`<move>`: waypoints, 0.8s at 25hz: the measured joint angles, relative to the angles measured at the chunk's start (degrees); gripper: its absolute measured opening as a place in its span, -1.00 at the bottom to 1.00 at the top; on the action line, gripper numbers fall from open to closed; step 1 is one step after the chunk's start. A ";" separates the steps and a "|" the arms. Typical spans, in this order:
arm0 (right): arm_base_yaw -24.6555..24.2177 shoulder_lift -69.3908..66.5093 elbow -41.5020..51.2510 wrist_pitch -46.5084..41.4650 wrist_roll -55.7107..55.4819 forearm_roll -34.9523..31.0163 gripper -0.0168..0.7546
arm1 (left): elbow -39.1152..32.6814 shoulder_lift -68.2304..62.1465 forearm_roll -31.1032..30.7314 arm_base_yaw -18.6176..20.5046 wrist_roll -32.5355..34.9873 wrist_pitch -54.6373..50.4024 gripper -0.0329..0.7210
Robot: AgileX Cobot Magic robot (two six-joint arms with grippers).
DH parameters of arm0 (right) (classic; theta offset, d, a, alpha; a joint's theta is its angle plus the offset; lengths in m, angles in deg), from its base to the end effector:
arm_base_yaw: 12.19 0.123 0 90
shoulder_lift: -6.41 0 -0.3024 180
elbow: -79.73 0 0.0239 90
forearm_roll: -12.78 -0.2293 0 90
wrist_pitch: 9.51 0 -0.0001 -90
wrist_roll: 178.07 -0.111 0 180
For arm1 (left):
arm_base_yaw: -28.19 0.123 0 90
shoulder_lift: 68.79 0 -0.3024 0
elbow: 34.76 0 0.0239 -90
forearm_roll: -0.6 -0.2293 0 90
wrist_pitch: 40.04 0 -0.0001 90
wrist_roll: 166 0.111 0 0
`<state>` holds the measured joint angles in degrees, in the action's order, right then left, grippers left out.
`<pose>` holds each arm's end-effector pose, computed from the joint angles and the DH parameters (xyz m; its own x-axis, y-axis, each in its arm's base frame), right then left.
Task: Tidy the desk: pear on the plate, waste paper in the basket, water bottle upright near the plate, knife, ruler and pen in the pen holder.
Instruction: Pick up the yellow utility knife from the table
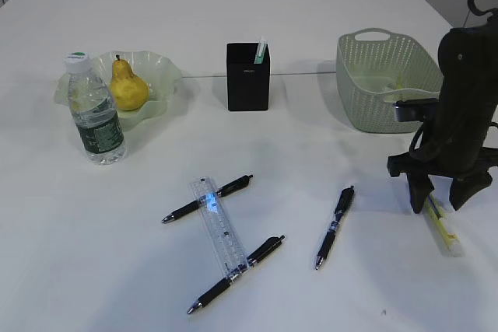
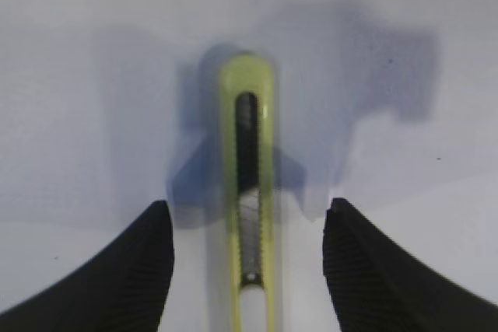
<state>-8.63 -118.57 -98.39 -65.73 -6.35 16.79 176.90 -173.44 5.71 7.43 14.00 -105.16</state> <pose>0.3649 0.0162 0.1417 -0.9980 0.0433 0.0462 0.0403 0.9972 -0.0633 0.3360 -0.1369 0.4232 -0.7098 0.2290 -0.6661 0.3774 0.9221 -0.0852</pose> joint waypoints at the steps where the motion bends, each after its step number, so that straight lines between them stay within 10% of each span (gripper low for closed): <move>1: -0.44 -0.28 0.00 0.00 0.00 0.00 0.28 | 0.00 0.00 -0.13 0.00 0.00 0.00 -0.15; 20: -1.20 -1.31 0.00 0.78 -0.06 -1.81 0.18 | 0.00 0.00 -1.21 0.00 0.00 0.00 -0.15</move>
<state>-9.83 -119.88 -98.39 -64.95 -6.41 14.98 176.90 -173.44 4.50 7.43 14.00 -105.16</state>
